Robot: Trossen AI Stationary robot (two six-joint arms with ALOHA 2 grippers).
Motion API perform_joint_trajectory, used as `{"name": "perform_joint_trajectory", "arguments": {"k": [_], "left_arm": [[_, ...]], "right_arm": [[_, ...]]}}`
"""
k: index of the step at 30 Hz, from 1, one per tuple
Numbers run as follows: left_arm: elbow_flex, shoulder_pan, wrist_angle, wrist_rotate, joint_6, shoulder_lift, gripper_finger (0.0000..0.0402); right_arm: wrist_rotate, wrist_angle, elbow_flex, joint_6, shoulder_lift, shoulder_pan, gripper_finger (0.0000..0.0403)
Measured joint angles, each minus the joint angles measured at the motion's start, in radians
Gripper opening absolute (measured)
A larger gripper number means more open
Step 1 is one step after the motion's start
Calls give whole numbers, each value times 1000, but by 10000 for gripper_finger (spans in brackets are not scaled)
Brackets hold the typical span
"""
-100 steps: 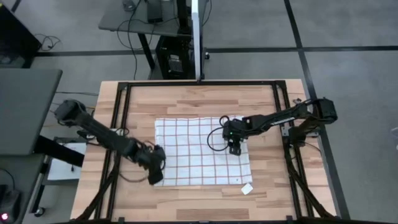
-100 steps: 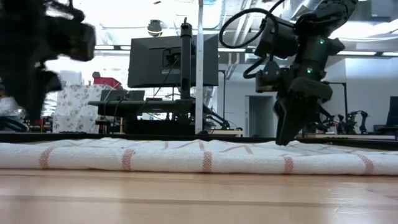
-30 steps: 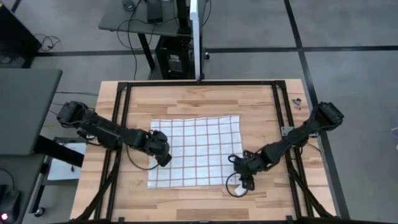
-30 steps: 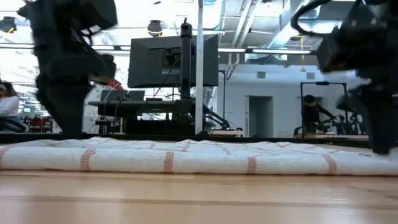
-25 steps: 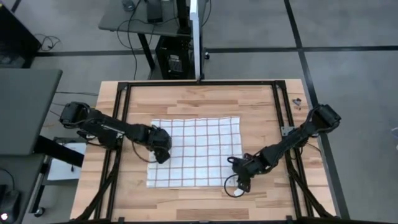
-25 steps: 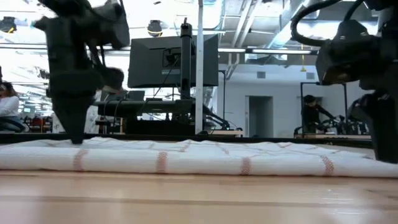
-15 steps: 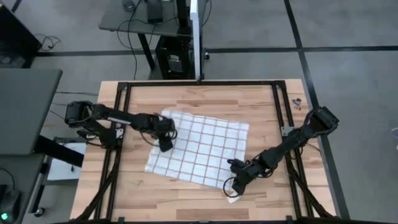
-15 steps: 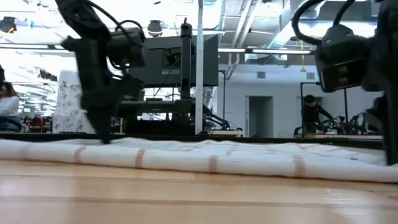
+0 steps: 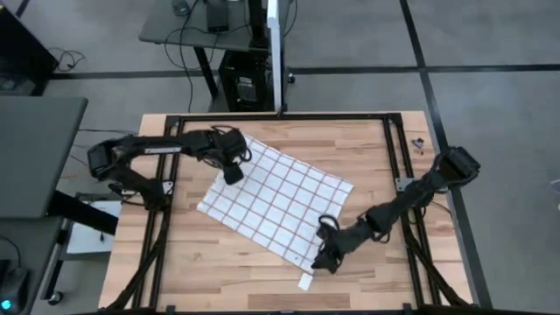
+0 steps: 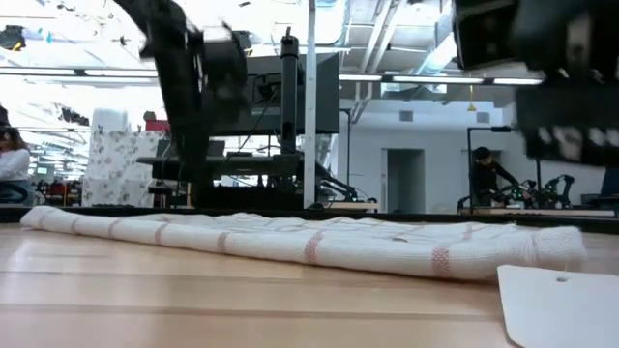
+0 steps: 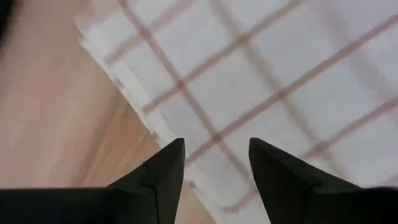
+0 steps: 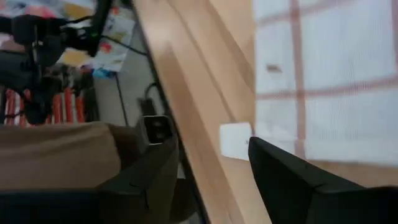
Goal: Roll towel
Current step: Fold the white towel
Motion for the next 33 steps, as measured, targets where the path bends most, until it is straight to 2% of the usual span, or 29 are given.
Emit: {"name": "perform_joint_trajectory", "arguments": {"k": [2, 5, 8, 11, 14, 19, 23, 27, 33], "left_arm": [[41, -31, -51, 36, -121, -50, 164], [35, -99, -104, 89, -298, -106, 164], [-35, -212, -95, 90, -469, -137, 164], [-149, -335, -31, 87, -655, -132, 164], [-271, -457, 100, 79, -876, -114, 164], [-407, -573, 303, 24, -1148, -76, 164], [-442, -570, 319, -38, -1200, -56, 164], [-446, -541, 316, -67, -1158, -56, 164], [-446, -465, 244, -93, -1022, -55, 164]], "right_arm": [[-7, -106, 1, -80, -70, -58, 191], [-4, -344, 1, -223, -171, -178, 191], [16, -586, 1, -390, -226, -331, 191], [22, -756, 1, -552, -218, -482, 191], [24, -814, 1, -677, -168, -592, 191], [24, -756, 1, -848, -61, -676, 191], [23, -747, 3, -888, 22, -697, 191], [33, -763, 7, -883, 52, -672, 191], [28, -805, 5, -711, 30, -549, 191]]}}
